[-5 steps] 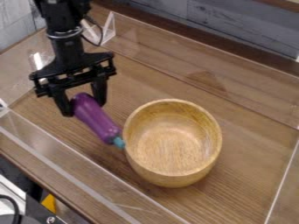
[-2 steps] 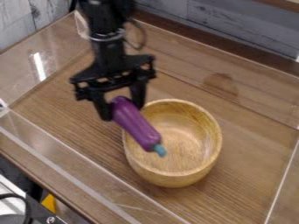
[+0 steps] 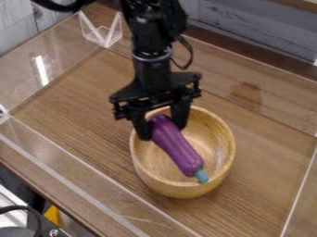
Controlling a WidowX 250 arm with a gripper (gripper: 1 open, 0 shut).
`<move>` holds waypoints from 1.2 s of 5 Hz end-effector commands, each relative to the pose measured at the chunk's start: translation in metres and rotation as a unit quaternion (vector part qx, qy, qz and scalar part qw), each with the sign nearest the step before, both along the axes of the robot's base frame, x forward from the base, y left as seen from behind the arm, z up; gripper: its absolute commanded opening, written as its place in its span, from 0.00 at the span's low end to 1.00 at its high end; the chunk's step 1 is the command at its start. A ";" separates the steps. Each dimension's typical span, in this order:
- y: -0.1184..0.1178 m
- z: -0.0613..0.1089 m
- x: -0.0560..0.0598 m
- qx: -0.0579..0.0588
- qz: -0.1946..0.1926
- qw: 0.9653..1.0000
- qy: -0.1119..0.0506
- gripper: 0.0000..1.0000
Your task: Put the purple eggplant in the brown bowl
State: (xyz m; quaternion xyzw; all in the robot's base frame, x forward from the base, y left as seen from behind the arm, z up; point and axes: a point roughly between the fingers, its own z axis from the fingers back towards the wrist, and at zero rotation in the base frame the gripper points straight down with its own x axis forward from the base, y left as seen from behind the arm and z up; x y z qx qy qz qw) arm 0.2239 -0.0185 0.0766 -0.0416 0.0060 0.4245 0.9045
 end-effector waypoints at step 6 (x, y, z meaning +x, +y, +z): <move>-0.009 -0.021 0.025 -0.003 -0.060 0.997 -0.044 0.00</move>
